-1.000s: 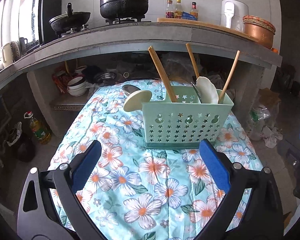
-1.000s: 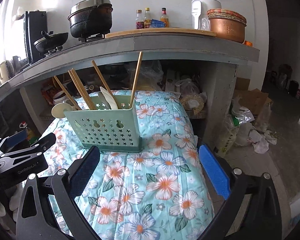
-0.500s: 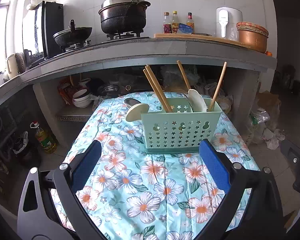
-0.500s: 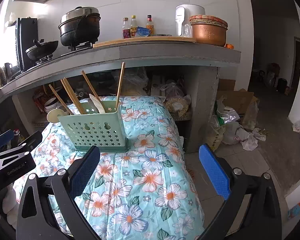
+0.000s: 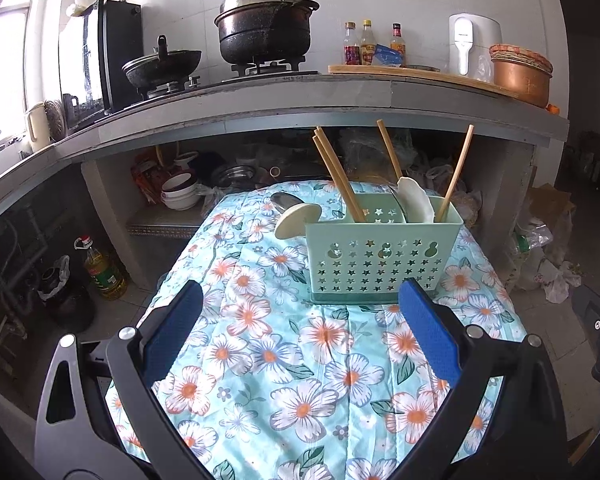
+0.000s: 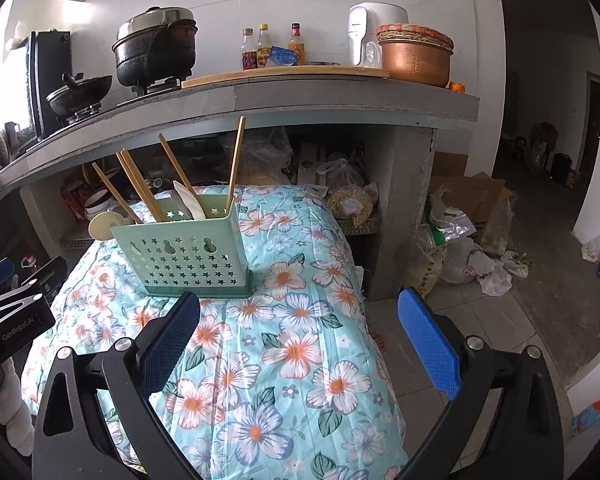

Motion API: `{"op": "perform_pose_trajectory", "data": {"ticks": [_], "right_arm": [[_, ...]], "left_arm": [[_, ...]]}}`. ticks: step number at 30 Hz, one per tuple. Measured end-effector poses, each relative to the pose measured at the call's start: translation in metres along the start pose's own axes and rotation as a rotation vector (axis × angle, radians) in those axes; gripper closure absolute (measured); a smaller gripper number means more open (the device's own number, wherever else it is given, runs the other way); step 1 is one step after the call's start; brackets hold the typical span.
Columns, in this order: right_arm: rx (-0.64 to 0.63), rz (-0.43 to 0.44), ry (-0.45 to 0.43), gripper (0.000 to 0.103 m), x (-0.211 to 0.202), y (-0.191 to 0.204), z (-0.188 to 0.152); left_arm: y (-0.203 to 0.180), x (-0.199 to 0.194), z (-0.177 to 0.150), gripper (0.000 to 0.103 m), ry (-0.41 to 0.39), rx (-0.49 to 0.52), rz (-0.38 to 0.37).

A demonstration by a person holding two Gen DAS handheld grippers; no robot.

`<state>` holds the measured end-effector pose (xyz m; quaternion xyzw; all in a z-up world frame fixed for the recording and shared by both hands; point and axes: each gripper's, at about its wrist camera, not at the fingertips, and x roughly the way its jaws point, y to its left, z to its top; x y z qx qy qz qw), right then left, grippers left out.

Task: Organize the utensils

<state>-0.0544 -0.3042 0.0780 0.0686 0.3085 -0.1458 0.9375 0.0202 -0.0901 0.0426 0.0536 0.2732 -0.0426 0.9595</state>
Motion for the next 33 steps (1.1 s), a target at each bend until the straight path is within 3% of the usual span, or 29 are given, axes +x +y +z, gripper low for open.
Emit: {"op": "perform_pose_trajectory", "data": {"ticks": [13, 33], "right_arm": [[-0.003, -0.014, -0.004, 0.006, -0.002, 0.001, 0.002], [-0.015, -0.004, -0.001, 0.006, -0.001, 0.003, 0.002]], "left_arm": [[0.019, 0.0, -0.001, 0.008, 0.009, -0.043, 0.049], [0.017, 0.005, -0.002, 0.008, 0.038, -0.032, 0.04]]}}
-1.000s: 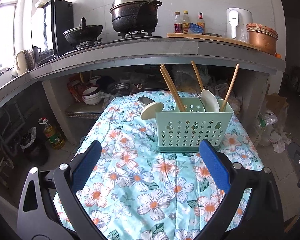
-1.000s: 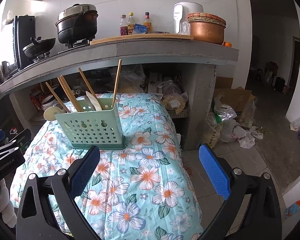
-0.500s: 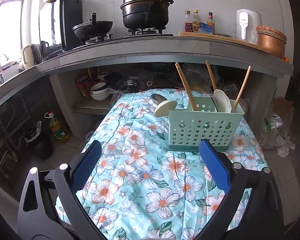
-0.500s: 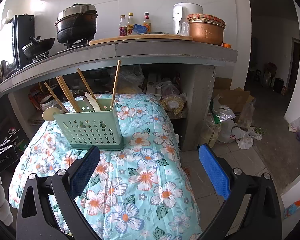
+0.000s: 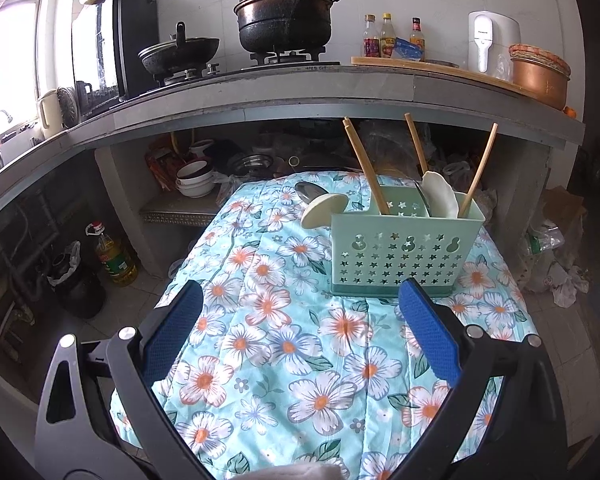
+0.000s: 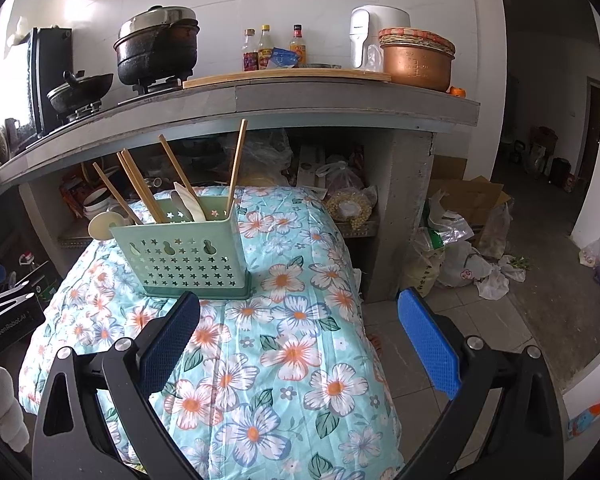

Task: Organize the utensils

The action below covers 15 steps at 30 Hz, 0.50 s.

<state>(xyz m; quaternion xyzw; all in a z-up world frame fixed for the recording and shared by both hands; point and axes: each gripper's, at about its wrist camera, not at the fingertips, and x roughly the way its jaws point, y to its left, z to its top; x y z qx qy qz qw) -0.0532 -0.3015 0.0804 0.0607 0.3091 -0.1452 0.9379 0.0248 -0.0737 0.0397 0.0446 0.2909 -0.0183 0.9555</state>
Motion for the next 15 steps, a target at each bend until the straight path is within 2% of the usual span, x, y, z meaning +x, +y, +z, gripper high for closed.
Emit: {"op": "perform_pose_trajectory", "data": {"ticks": [15], "right_arm": [[-0.009, 0.009, 0.005, 0.006, 0.0007, 0.003, 0.0006]], "left_arm": [[-0.0015, 0.0035, -0.0022, 0.008, 0.017, 0.01, -0.006]]}}
